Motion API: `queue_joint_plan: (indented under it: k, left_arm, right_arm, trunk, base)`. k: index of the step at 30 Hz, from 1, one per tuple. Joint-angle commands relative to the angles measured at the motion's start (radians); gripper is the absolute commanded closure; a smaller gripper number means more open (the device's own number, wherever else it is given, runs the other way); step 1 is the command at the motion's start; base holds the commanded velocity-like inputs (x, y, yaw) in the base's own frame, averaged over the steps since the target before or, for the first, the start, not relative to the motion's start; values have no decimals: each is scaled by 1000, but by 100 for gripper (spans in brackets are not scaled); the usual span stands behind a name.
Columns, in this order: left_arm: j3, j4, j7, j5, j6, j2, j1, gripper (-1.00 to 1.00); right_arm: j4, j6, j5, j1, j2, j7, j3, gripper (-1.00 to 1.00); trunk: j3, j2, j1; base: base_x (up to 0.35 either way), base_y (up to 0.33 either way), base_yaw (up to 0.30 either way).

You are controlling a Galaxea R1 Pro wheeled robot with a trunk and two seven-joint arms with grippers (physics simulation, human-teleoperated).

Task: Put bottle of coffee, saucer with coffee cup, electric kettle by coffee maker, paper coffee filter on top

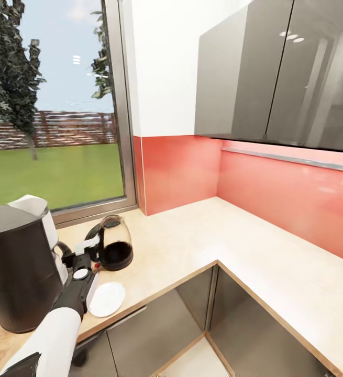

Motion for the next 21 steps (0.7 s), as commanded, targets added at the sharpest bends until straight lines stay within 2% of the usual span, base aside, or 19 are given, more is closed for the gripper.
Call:
queue_joint_plan:
  k: [1,4,10,21]
  left_arm:
    - [7,1,0,-11,-4,-1,-1,-100]
    - [7,1,0,-10,-4,-2,-1,-100]
    - [5,1,0,-10,-4,-2,-1,-100]
    - [5,1,0,-10,-3,-2,-1,-100]
  right_arm:
    - [1,-4,-11,0,-1,4,7,-100]
    - [1,-4,-11,0,-1,4,7,-100]
    - [1,-4,-11,0,-1,4,7,-100]
    - [1,-4,-11,0,-1,4,7,-100]
  trunk:
    - [0,-1,0]
    - [0,-1,0]
    - [0,-1,0]
    - [0,-1,0]
  base:
    - [-306,0,0]
    - [-208,0,0]
    - [-29,-23,0]
    - [-27,-251,0]
